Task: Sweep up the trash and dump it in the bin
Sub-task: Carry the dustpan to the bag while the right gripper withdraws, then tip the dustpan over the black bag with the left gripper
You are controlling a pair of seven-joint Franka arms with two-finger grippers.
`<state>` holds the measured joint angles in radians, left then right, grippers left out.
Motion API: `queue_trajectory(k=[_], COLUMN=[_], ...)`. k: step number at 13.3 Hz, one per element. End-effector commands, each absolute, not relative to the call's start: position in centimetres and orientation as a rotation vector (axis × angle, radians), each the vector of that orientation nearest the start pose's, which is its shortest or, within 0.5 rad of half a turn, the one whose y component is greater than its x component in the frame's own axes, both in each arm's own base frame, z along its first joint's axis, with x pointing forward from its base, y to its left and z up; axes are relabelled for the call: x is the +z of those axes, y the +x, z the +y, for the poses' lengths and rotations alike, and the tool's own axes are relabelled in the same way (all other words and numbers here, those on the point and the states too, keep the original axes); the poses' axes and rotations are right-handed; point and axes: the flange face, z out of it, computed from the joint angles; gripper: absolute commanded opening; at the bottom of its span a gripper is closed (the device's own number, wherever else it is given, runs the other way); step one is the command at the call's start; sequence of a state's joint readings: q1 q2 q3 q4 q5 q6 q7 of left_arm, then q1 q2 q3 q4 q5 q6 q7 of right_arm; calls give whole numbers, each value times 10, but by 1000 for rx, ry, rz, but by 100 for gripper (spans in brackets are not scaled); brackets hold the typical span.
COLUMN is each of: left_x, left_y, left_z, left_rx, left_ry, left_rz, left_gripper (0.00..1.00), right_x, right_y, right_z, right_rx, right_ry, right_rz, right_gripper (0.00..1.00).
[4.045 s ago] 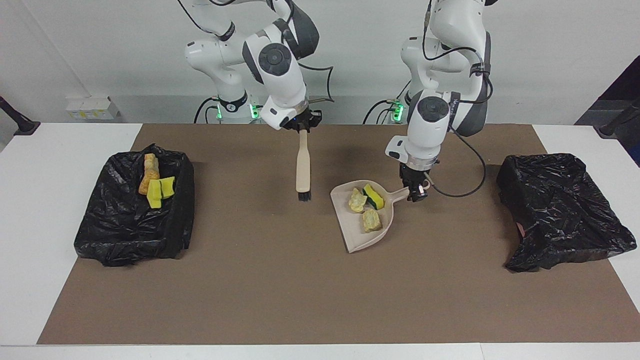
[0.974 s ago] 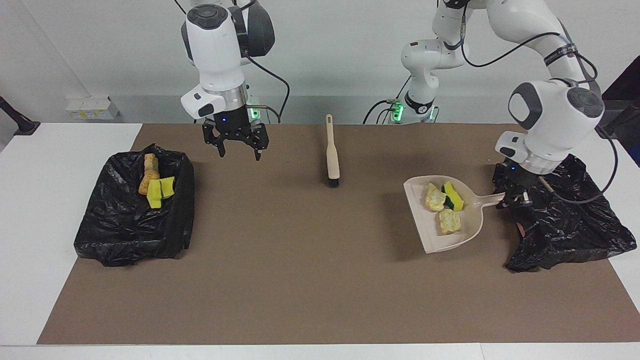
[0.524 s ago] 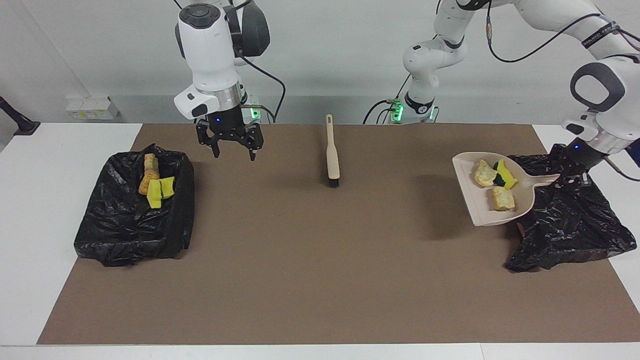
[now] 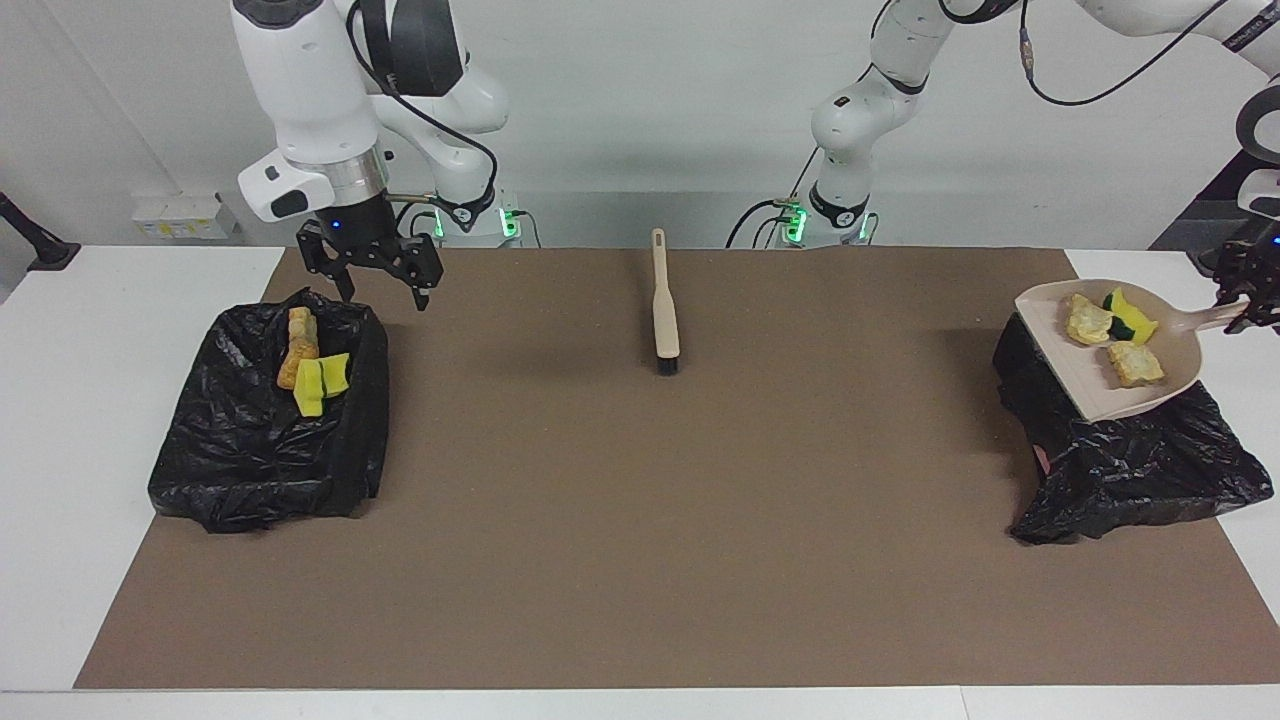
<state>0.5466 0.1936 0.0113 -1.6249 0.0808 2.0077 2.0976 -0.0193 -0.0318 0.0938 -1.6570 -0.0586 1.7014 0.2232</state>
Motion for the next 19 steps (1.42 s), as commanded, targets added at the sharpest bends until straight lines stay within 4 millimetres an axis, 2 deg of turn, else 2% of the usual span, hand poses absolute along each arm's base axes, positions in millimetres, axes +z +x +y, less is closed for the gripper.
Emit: queue_trajectory(k=[1,2,4,6,8,9,10,11,13,15,16,18,19], left_x=[531,533,537,543,564,575,577,576,588,608,614,612,609], left_y=[557,565,590,600,609,611,609,602,604,613,610,610,613], left_z=[359,359,332,314,288,281,279,278,271,235,225,202,178], left_rx=[166,272,447,577,677,690,727,738,740,741,781,823,830], left_ry=[-1980,-1913,-1771,-1671,-1547,-1550,-1537,-1542,-1520,-1457,-1459,-1504,-1523], left_rz=[1986,1980,2001,1969,1886,1776,1695,1670,1657,1654,1639,1598,1597], left_gripper=[0,0,0,0,0,0,0,0,0,0,0,0,0], right_x=[639,644,646,641,641,643,642,641,641,641,641,642,642], right_y=[550,544,530,527,528,530,530,528,529,529,529,529,529], right_z=[-13,-34,-65,-67,-59,-56,-51,-45,-44,-44,-44,-44,-44], right_rx=[-83,-51,-43,-27,-31,-38,-22,-12,-15,-17,-17,-19,-19], right_ry=[-3184,-3172,-3164,-3161,-3133,-3133,-3131,-3132,-3133,-3133,-3133,-3133,-3133], right_rz=[142,157,183,199,188,188,163,149,146,146,146,146,146], right_gripper=[100,100,100,100,100,100,100,100,100,100,100,100,100])
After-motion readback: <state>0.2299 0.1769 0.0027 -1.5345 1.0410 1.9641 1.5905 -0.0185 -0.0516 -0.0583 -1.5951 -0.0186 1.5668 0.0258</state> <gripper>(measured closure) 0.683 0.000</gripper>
